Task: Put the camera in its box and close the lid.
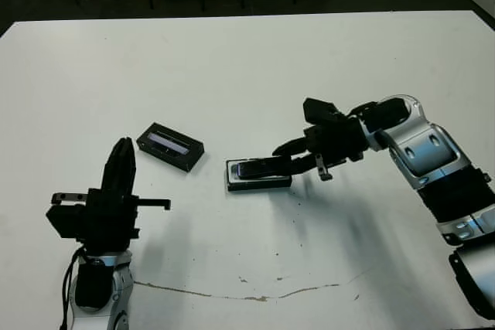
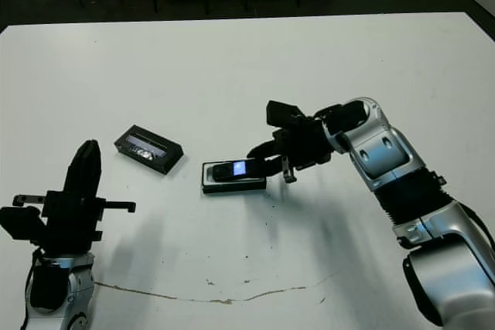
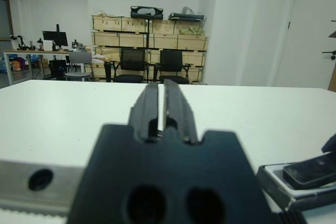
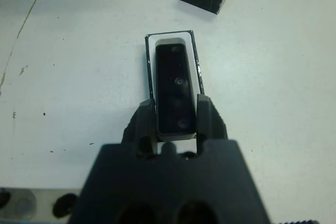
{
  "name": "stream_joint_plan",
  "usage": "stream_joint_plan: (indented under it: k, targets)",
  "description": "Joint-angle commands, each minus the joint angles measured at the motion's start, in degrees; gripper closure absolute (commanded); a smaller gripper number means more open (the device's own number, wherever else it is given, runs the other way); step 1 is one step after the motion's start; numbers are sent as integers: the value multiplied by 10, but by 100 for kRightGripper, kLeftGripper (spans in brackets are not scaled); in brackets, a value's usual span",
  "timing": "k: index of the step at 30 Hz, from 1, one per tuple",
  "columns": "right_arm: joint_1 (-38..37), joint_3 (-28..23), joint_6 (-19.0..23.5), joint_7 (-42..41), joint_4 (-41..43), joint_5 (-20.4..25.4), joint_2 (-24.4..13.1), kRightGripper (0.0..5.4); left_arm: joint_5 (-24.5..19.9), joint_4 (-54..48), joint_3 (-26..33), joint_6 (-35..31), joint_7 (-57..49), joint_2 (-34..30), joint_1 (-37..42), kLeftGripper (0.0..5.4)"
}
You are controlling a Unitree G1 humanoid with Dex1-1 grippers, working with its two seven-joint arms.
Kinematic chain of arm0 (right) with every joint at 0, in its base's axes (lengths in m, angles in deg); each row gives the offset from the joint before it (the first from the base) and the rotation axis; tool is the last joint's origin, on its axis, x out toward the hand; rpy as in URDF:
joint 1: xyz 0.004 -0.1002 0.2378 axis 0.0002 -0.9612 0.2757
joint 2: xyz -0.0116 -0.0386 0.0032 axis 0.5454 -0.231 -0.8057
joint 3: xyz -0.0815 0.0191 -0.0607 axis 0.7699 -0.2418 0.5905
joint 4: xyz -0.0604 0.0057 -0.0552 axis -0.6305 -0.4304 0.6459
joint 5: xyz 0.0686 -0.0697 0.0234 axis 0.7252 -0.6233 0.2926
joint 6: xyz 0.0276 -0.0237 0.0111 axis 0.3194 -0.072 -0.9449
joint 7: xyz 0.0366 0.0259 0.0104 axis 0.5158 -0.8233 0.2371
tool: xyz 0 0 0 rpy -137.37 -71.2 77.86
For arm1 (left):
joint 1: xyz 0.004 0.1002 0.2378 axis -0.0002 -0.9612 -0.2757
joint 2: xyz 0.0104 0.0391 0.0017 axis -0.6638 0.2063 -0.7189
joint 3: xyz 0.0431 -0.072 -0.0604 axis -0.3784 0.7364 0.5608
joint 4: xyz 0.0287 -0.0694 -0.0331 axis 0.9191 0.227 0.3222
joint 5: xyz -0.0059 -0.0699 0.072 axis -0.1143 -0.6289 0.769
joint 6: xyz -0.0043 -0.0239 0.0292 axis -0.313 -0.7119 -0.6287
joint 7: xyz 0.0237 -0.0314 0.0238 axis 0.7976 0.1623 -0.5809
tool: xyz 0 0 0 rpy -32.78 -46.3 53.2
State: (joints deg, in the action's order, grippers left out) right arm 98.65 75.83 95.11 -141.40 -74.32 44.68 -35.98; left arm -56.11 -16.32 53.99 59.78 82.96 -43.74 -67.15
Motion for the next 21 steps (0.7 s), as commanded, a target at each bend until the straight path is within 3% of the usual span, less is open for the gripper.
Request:
stream_joint_plan:
  k: [1, 9, 17, 21]
  targets:
    - [5, 8, -3, -1, -5, -12, 2, 489, 6, 3, 0, -7, -3, 1, -24, 540]
    - [5, 12, -1, 7, -5, -30, 10, 489, 9, 5, 0, -4, -6, 2, -22, 540]
    - [7, 13, -40, 14, -28, -36, 41, 489, 9, 0, -6, -10, -10, 3, -26, 540]
    - [10, 17, -37, 14, -26, -42, 51, 489, 12, -1, -7, -10, -14, 4, -28, 540]
